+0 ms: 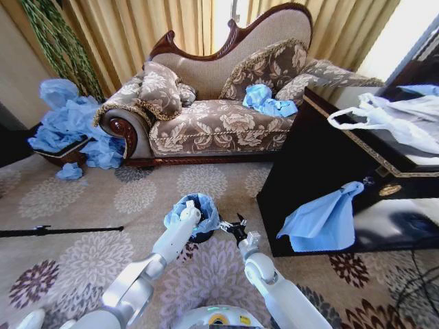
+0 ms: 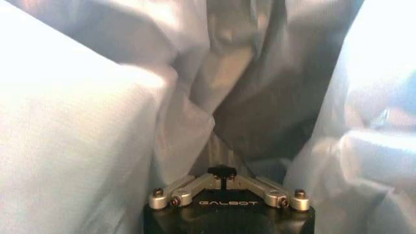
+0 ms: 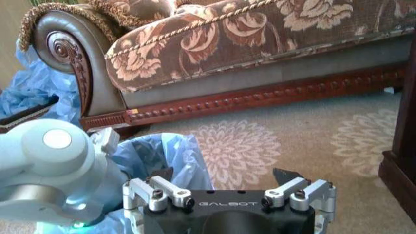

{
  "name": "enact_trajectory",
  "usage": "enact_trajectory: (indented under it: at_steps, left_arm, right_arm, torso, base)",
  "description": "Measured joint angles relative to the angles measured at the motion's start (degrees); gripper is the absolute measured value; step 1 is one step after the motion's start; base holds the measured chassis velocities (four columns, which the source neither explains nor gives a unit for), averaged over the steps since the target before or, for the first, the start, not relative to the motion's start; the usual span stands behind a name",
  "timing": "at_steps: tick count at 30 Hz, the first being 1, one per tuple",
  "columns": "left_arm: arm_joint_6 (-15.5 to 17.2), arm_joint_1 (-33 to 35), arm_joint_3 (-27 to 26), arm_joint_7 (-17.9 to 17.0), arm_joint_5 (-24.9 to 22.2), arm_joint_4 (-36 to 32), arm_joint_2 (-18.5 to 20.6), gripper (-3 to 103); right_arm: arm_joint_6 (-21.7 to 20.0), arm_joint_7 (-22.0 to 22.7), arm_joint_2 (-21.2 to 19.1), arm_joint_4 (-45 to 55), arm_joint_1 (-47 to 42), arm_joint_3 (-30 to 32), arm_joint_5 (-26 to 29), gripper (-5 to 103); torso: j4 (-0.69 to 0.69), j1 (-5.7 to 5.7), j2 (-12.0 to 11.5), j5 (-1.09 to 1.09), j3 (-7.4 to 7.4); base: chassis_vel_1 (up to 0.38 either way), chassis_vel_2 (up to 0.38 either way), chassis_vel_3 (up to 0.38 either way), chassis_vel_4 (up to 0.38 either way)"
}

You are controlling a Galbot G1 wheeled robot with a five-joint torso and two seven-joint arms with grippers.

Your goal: Place a garbage bag over the trash bin.

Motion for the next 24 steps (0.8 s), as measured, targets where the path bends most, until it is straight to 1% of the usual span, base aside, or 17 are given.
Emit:
enact_trajectory:
  at_steps: [3,7,10,14,19,24]
  left_arm:
    - [-0.62,-0.18,-0.23,-0.60,0.66,-0.25,0.26,0]
    - [-1.35,-0.16,-0.51,-1.12,1.07,-0.99,1.28,0]
    - [-2.08,-0.60,-1.60,-1.18,2.71,-0.67,1.39,0]
    - [-2.22,-1.58,-2.53,-1.22,3.09,-0.22,1.05,0]
    - [-2.16,-1.56,-1.88,-1.16,3.06,-1.03,0.85,0]
    - [0.07,1.64,-0.29,-1.74,0.42,-7.84,1.76,0]
  right_arm:
    - [0.01,0.02,0.15,-0.07,0.06,0.00,0.00,100]
    - [0.00,0.03,0.48,-0.37,0.13,-0.05,-0.01,100]
    - [0.00,0.02,0.88,-0.62,-0.01,-0.18,-0.15,100]
    - [-0.02,0.02,1.15,-0.75,0.10,-0.25,-0.18,100]
    - [-0.08,0.05,1.16,-0.82,0.35,-0.29,-0.15,100]
    - [-0.11,0.24,0.63,-0.56,0.43,-0.28,0.10,100]
  torso:
    - [-0.01,0.00,0.00,-0.01,0.00]
    - [0.02,0.00,0.00,0.01,0.00]
    - [0.00,0.00,0.00,-0.01,0.00]
    - [0.00,0.00,0.00,0.01,0.00]
    - [0.00,0.00,0.00,0.01,0.00]
    - [0.00,0.00,0.00,0.00,0.00]
  base:
    - [0.000,0.000,0.000,0.000]
    - [0.000,0.000,0.000,0.000]
    - [0.000,0.000,0.000,0.000]
    - [0.000,0.000,0.000,0.000]
    - [0.000,0.000,0.000,0.000]
    - [0.000,0.000,0.000,0.000]
